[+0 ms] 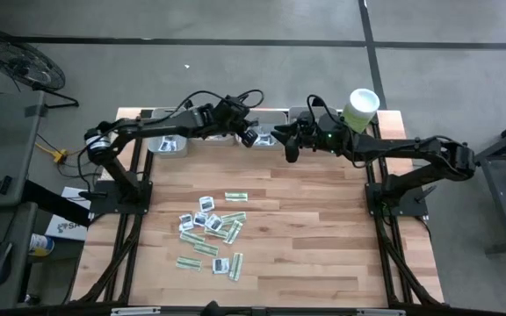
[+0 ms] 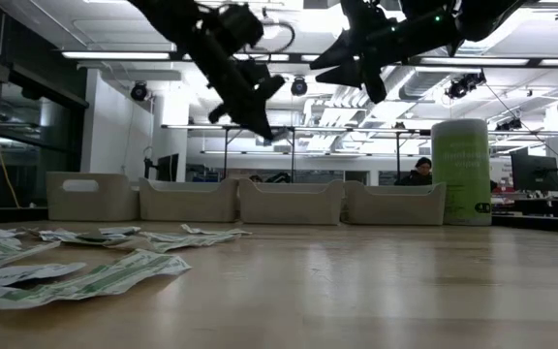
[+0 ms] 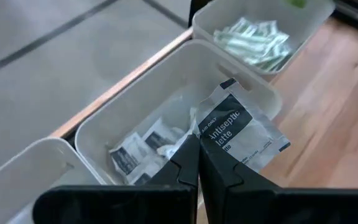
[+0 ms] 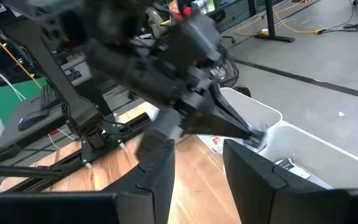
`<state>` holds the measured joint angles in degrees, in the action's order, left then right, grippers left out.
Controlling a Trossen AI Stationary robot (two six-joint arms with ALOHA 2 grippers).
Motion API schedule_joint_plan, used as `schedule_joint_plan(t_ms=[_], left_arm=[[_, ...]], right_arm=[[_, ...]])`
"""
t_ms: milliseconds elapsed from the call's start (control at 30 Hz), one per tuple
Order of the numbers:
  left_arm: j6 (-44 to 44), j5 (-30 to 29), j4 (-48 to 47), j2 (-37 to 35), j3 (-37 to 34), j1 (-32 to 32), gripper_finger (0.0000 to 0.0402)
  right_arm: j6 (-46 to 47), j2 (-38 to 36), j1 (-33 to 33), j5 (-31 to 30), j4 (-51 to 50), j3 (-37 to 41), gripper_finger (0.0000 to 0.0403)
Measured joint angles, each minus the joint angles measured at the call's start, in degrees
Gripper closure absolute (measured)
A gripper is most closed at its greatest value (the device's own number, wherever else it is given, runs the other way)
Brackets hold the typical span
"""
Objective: Pick & Place First Aid Supplies
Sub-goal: Put the gray towelette pack into the middle right gray bin, then put the green bandage into the right gray bin
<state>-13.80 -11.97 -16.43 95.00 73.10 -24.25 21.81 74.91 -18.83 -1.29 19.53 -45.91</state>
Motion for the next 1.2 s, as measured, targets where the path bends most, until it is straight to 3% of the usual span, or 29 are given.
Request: schedule_joint_plan(t_ms=[367,667,1033,1200], left_arm=[[-0.51,7.11,0.23,7.39,0.00,-4.86,0.0401],[-8.23,12.52,-0.05,11.09,0.00,-8.21,0.0399],[-9.01,16.93,-0.04,10.77,0.00,-8.38,0.0317],[-8.59,17.45,-1.12,8.58,0.00,-8.38,0.0300]], right_arm=[[0.12,-0.02,0.00,0.69,-0.02,0.00,0.0272],[-0.42,-0.02,-0.02,1.75,-0.66,0.00,0.0272],[-1.39,-0.02,-0.37,6.67,-2.07,0.00,0.0272],[-1.34,-0.32,-1.80,9.96,-5.19,0.00,0.0272]])
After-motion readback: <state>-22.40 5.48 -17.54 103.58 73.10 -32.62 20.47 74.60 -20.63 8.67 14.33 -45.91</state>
